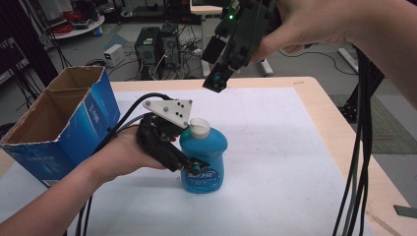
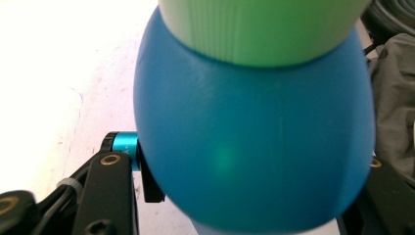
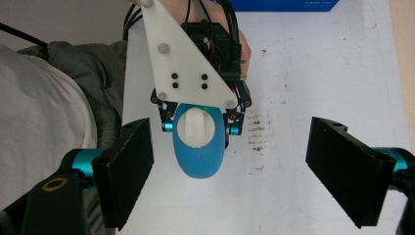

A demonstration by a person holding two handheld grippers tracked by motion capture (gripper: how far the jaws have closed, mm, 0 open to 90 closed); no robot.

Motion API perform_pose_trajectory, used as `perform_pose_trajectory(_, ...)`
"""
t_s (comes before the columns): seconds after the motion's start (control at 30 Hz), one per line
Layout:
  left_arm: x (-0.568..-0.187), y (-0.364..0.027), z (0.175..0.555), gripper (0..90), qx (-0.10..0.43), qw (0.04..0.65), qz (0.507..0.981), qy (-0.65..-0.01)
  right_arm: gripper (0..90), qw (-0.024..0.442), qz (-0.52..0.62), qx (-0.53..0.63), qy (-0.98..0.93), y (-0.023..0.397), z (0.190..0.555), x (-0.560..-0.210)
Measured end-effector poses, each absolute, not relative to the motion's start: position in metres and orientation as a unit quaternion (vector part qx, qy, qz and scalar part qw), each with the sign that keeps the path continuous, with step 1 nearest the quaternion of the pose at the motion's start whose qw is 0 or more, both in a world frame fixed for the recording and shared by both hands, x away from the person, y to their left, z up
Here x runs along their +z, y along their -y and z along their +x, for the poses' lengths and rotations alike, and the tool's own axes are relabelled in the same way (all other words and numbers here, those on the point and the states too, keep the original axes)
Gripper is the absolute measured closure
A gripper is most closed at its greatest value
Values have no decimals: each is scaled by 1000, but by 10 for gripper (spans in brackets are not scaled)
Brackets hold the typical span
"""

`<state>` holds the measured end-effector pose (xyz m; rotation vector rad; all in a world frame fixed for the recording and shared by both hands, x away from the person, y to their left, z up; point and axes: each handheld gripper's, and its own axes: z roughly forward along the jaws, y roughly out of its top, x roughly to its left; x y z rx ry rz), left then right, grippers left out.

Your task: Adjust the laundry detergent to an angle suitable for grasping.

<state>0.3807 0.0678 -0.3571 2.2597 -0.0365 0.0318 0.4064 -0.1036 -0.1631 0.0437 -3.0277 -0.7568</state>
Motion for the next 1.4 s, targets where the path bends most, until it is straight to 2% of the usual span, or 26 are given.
perform_pose_trajectory(0.23,-357,-70,380,414,19,423,906,7,171,11,16,-240,970,102,406,-164)
perform_pose_trajectory(0.37,-356,-71,378,261,30,406,913,-25,171,10,17,-241,970,102,406,-165)
perform_pose_trajectory(0.57,-333,-88,366,173,49,379,922,-66,171,11,13,-241,970,106,407,-166)
perform_pose_trajectory(0.73,-301,-107,358,172,96,352,924,-110,171,11,5,-243,970,110,408,-169)
perform_pose_trajectory(0.83,-292,-114,359,172,104,343,924,-130,171,11,4,-244,970,111,408,-170)
perform_pose_trajectory(0.87,-282,-123,362,172,130,320,926,-152,171,11,3,-244,970,112,408,-171)
perform_pose_trajectory(1.0,-276,-132,372,172,158,272,929,-197,171,11,-7,-240,971,113,410,-181)
perform_pose_trajectory(1.23,-276,-138,386,172,164,235,931,-227,171,13,-17,-231,973,110,415,-192)
perform_pose_trajectory(1.4,-278,-138,390,173,162,230,931,-233,171,13,-15,-230,973,107,416,-194)
